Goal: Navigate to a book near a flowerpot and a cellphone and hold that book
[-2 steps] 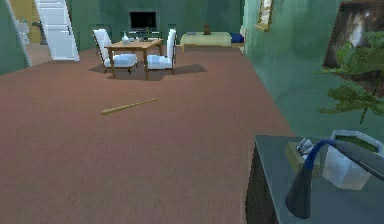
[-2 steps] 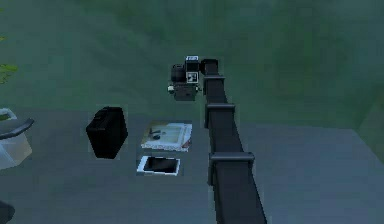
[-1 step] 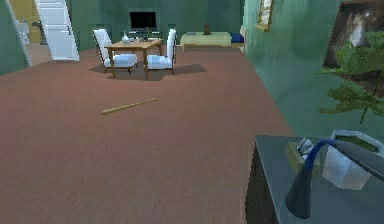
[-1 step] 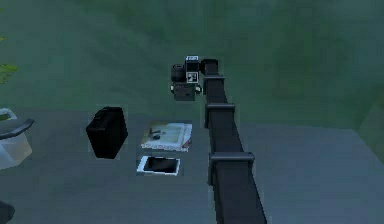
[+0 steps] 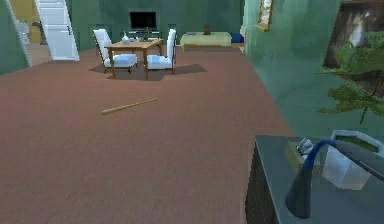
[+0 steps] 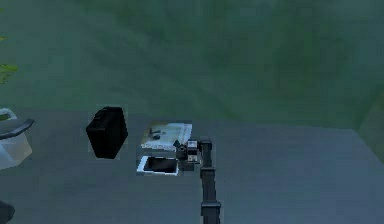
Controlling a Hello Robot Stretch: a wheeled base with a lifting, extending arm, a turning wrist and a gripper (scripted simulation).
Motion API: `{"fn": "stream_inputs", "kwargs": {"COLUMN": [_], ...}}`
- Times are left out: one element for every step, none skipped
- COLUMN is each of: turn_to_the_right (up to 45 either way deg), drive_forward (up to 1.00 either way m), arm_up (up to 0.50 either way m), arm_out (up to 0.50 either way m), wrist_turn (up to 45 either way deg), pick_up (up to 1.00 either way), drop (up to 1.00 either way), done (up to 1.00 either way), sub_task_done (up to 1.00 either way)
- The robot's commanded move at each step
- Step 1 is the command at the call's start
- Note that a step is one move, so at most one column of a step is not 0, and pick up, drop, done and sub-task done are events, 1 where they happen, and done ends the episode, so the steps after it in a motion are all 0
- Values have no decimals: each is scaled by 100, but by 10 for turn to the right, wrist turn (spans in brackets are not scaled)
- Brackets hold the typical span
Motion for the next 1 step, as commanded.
{"fn": "stream_inputs", "kwargs": {"turn_to_the_right": [0], "drive_forward": [0], "arm_up": [0], "arm_out": [0], "wrist_turn": [0], "pick_up": [100], "drop": [0], "done": [0], "sub_task_done": [0]}}
